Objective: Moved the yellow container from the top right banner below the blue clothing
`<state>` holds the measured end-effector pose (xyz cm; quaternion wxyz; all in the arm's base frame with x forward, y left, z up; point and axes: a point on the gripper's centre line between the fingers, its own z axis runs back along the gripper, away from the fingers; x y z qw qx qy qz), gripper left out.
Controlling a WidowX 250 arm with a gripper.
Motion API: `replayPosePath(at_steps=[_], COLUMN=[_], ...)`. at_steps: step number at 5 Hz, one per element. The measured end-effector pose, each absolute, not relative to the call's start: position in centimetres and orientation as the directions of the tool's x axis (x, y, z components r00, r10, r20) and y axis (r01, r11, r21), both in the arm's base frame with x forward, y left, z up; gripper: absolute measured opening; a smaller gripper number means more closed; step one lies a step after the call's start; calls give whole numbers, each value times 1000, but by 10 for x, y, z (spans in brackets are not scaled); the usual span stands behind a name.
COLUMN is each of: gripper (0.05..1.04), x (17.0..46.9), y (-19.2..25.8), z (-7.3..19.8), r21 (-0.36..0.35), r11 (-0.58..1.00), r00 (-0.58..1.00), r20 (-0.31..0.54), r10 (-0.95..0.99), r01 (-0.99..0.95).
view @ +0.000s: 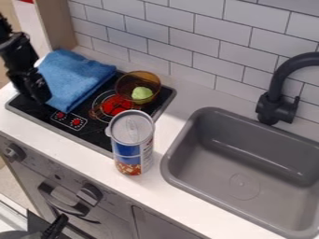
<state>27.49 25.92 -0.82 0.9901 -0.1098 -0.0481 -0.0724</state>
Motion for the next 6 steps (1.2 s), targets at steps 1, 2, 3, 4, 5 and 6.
replayPosePath(at_steps=[1,2,3,4,5,6], gripper=[996,996,996,996,996,996], x=[286,297,307,318,326,327], y=[240,213,183,165,152,147], z=[11,19,15,15,9,-2], r21=[-240,-290,-294,-291,-267,-226], r11=[961,949,948,948,955,962], r00=[988,992,992,991,991,987], r20=[97,56,11,-1,-3,-6], r10=[-118,-115,-124,-131,-137,-159], r01=[139,127,122,125,131,154])
